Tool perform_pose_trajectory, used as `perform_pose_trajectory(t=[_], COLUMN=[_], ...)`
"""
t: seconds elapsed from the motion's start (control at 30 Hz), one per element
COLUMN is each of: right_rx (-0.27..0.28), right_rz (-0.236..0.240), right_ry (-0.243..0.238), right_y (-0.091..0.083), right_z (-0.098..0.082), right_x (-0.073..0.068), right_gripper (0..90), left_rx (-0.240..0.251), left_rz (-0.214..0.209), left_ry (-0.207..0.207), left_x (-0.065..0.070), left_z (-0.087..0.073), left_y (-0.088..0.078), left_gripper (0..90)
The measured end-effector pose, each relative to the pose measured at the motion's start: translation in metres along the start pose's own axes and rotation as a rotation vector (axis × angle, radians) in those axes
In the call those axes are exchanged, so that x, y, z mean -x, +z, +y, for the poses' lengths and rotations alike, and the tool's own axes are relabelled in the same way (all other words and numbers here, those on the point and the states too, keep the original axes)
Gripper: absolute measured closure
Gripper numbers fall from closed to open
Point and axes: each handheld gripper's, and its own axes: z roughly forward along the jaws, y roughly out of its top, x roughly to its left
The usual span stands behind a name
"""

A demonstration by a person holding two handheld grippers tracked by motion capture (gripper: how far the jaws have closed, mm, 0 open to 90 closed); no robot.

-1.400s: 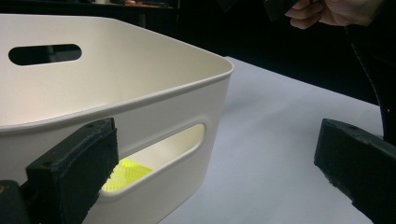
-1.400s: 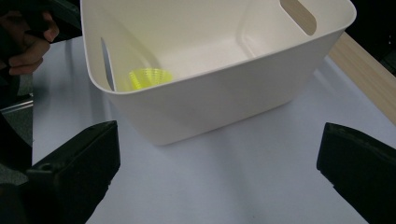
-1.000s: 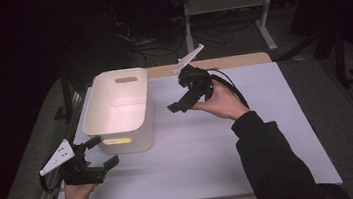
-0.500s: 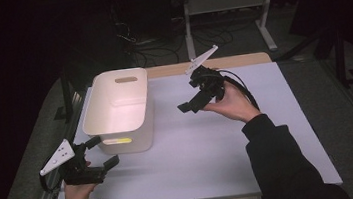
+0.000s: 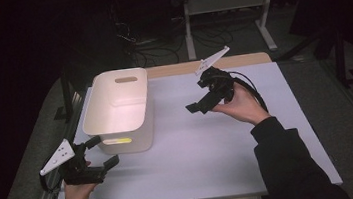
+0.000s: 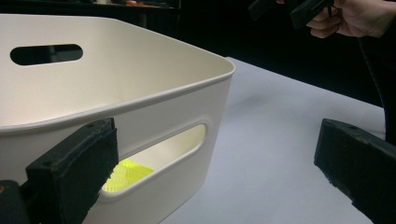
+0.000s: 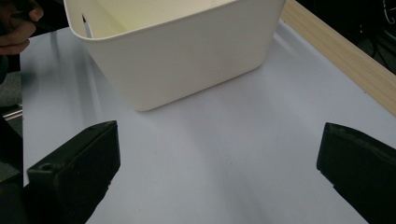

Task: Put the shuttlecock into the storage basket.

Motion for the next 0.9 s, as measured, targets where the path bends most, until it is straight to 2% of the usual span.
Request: perform_pose_trajectory(t=[0.9], right_rx=[0.044], right_rz=[-0.037], right_ry=[0.042], right_y=[-0.023], right_z=[-0.036], right_x=[0.005], right_gripper=[0.0], left_rx=[0.001], left_rz=[0.003], left_ry=[-0.004], left_x=[0.000], left_z=[0.000], left_y=[0.000], left_gripper=[0.0])
